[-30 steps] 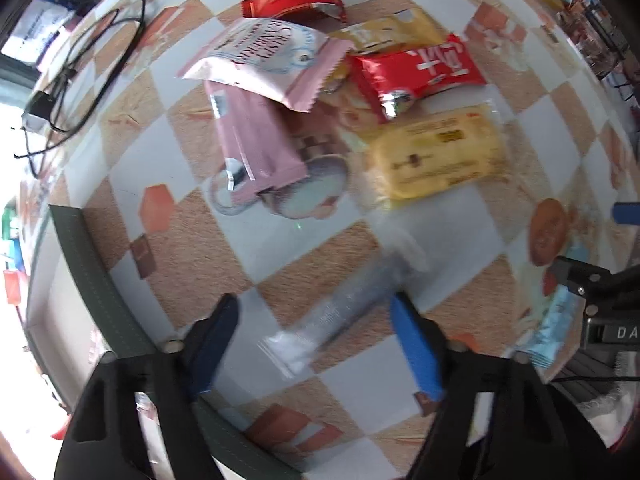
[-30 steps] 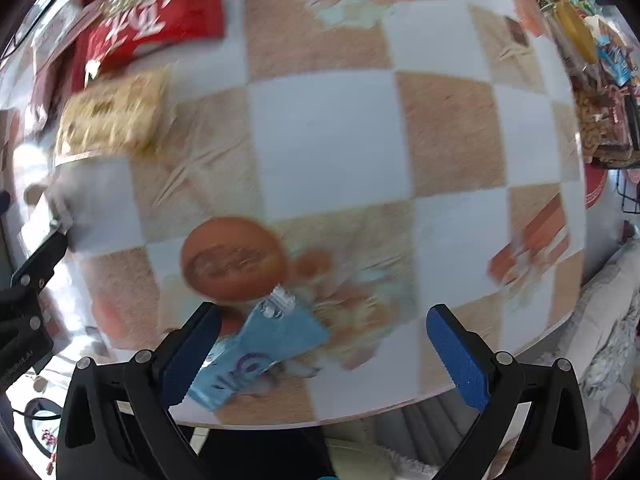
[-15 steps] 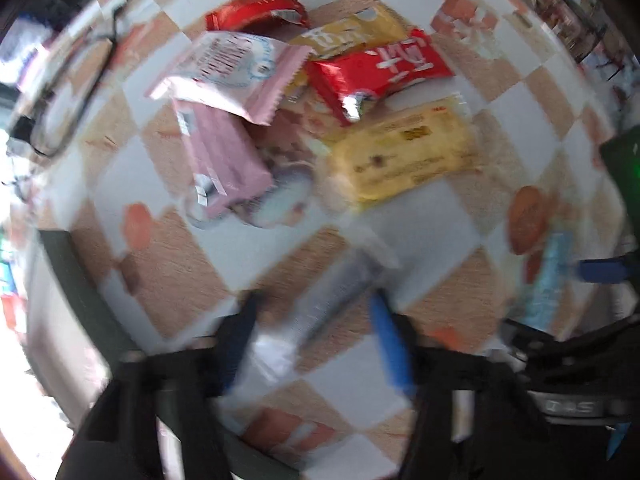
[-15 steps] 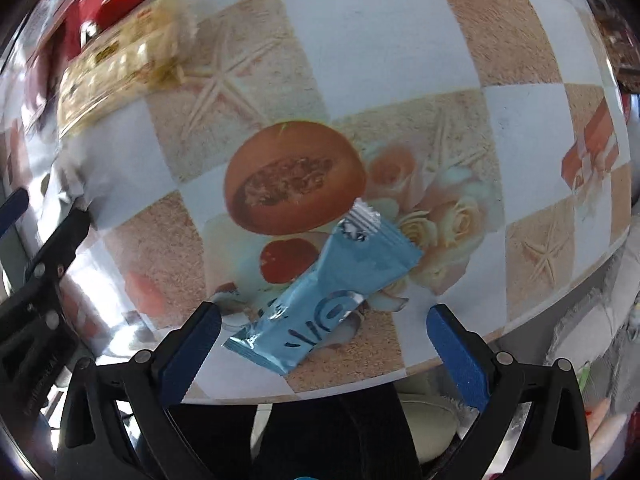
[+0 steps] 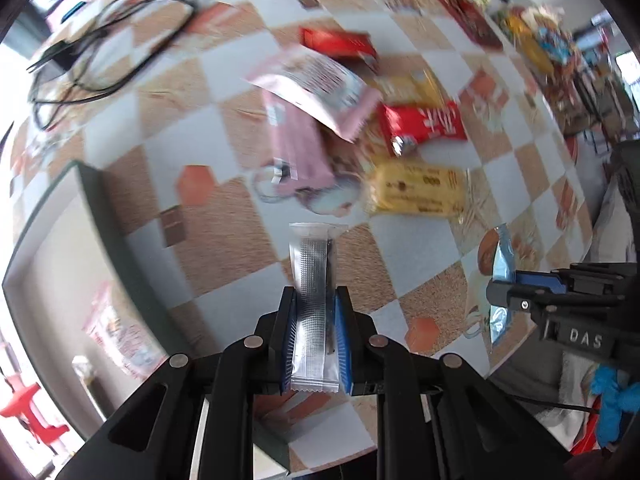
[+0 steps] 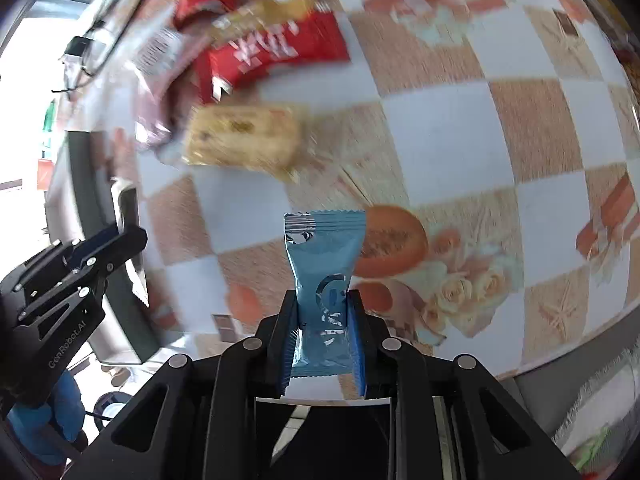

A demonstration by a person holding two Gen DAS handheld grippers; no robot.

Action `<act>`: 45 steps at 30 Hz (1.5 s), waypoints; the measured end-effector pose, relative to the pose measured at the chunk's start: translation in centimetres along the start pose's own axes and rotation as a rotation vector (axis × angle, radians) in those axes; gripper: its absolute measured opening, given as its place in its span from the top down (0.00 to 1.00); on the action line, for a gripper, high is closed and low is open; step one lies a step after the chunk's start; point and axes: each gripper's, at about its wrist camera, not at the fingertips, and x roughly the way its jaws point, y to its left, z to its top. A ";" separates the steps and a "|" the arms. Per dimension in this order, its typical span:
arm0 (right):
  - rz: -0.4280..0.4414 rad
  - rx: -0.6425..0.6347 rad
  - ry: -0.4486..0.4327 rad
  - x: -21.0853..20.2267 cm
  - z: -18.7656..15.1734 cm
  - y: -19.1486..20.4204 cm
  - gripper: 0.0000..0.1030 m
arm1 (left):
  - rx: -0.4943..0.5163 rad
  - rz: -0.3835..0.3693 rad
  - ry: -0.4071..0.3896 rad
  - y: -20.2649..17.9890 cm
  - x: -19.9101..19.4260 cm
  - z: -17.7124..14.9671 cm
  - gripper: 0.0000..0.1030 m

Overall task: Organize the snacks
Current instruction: 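Carry both snacks over the white box and release them inside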

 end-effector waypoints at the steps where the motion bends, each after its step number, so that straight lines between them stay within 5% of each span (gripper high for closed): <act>1: 0.002 -0.005 -0.006 -0.4 0.1 -0.2 0.76 | -0.018 -0.003 -0.009 0.5 -0.5 0.0 0.80; 8: 0.031 -0.039 -0.021 -3.2 3.7 0.8 0.76 | -0.093 0.004 -0.069 3.9 -3.7 -1.5 0.80; 18: 0.052 -0.183 -0.019 -3.5 7.1 9.4 0.76 | -0.206 0.021 -0.119 7.4 -5.4 -4.6 0.80; 31: 0.078 -0.398 0.024 -3.2 4.9 18.3 0.76 | -0.371 0.055 -0.110 14.0 -5.5 -10.1 0.80; 45: 0.069 -0.557 0.128 0.7 1.8 24.9 0.76 | -0.431 0.064 -0.043 16.8 -3.5 -14.3 0.80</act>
